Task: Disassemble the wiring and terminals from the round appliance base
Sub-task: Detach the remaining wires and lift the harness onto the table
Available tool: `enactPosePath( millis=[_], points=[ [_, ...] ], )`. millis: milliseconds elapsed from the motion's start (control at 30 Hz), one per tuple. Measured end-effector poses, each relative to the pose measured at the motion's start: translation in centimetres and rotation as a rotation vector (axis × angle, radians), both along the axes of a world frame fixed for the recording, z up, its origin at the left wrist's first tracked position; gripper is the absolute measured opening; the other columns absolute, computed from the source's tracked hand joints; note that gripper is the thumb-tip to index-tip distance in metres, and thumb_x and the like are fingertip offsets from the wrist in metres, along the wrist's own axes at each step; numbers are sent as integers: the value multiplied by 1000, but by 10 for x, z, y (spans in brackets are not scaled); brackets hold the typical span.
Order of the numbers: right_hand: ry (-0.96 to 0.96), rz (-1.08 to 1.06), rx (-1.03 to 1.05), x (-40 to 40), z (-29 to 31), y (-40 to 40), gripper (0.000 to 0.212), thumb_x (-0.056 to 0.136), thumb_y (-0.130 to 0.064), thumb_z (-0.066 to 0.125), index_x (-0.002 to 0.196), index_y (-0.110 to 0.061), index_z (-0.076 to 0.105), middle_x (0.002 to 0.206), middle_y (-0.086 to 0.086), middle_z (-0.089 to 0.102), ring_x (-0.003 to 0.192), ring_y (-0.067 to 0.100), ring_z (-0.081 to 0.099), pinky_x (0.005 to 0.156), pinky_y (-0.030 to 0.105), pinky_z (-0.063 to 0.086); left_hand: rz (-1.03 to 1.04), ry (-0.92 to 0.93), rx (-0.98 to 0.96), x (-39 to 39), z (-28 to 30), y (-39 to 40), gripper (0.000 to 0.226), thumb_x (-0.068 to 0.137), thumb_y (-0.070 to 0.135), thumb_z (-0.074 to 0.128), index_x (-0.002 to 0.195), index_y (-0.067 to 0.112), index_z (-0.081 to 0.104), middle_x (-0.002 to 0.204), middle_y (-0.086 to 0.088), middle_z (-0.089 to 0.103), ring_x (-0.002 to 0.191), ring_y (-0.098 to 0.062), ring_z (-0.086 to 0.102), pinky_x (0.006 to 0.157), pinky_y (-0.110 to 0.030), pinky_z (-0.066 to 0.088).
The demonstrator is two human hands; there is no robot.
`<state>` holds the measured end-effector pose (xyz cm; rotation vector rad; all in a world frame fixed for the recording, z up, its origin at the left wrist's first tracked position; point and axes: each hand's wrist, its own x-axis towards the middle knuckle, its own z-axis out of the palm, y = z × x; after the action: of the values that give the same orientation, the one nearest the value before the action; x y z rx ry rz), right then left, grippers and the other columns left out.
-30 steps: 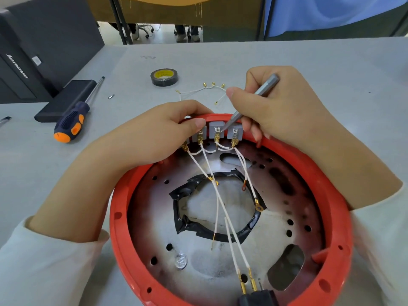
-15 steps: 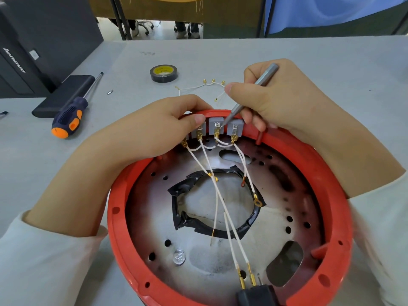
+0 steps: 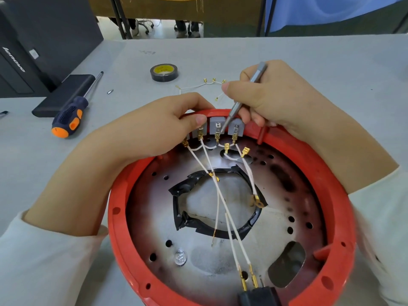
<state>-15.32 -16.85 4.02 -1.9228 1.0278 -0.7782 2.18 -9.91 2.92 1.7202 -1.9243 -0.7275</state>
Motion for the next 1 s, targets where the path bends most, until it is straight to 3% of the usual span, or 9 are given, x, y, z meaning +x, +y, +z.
enactPosePath(
  millis=[233, 433, 567, 667, 800, 900, 1000],
  points=[
    [-110, -61, -138, -3, -3, 11, 40, 89, -19, 56, 54, -18, 37, 38, 2, 52, 27, 11, 37, 34, 14, 30, 0, 17, -4, -1, -1, 2, 20, 98, 30, 44, 101, 45, 56, 96, -5, 67, 88, -29, 61, 85, -48, 49],
    [-247, -6, -146, -8, 4, 17, 32, 93, -33, 60, 68, -18, 47, 47, 3, 57, 30, 14, 40, 36, 16, 32, 1, 29, -2, -1, 0, 3, 19, 99, 28, 43, 106, 40, 56, 101, 7, 66, 95, -16, 60, 93, -40, 46],
    [-203, 99, -158, -19, 19, 28, 31, 94, -43, 52, 81, -16, 62, 54, 4, 66, 30, 23, 50, 37, 13, 33, -4, 16, -7, -1, 1, 4, 21, 99, 25, 43, 113, 34, 57, 105, 14, 63, 101, -7, 55, 91, -26, 41],
    [-56, 144, -111, -29, 24, 37, 39, 91, -50, 50, 78, -18, 68, 47, 5, 63, 29, 23, 53, 40, 15, 40, -2, -1, -14, -1, 1, 4, 22, 99, 25, 43, 115, 33, 57, 104, 16, 62, 99, 0, 55, 89, -21, 40],
    [295, 165, -193, -34, 16, 45, 20, 88, -42, 59, 78, -26, 64, 62, -7, 69, 37, 9, 57, 48, 15, 45, 4, -5, -32, -1, -1, 3, 21, 99, 25, 44, 112, 35, 57, 78, 24, 55, 67, 16, 48, 61, -5, 32],
    [543, 154, -327, -36, 14, 45, 5, 85, -35, 63, 89, -37, 60, 79, -14, 67, 52, -13, 53, 67, 31, 50, 1, -3, -41, -1, 0, 4, 21, 99, 25, 44, 111, 35, 57, 78, 24, 55, 66, 17, 48, 63, -7, 33],
    [689, 161, -373, -37, 15, 46, 18, 85, -32, 61, 98, -44, 56, 88, -19, 65, 65, -7, 53, 74, 34, 48, -3, -2, -31, -1, 0, 4, 20, 99, 26, 43, 110, 36, 56, 88, 21, 58, 75, 11, 51, 72, -16, 37]
  ],
)
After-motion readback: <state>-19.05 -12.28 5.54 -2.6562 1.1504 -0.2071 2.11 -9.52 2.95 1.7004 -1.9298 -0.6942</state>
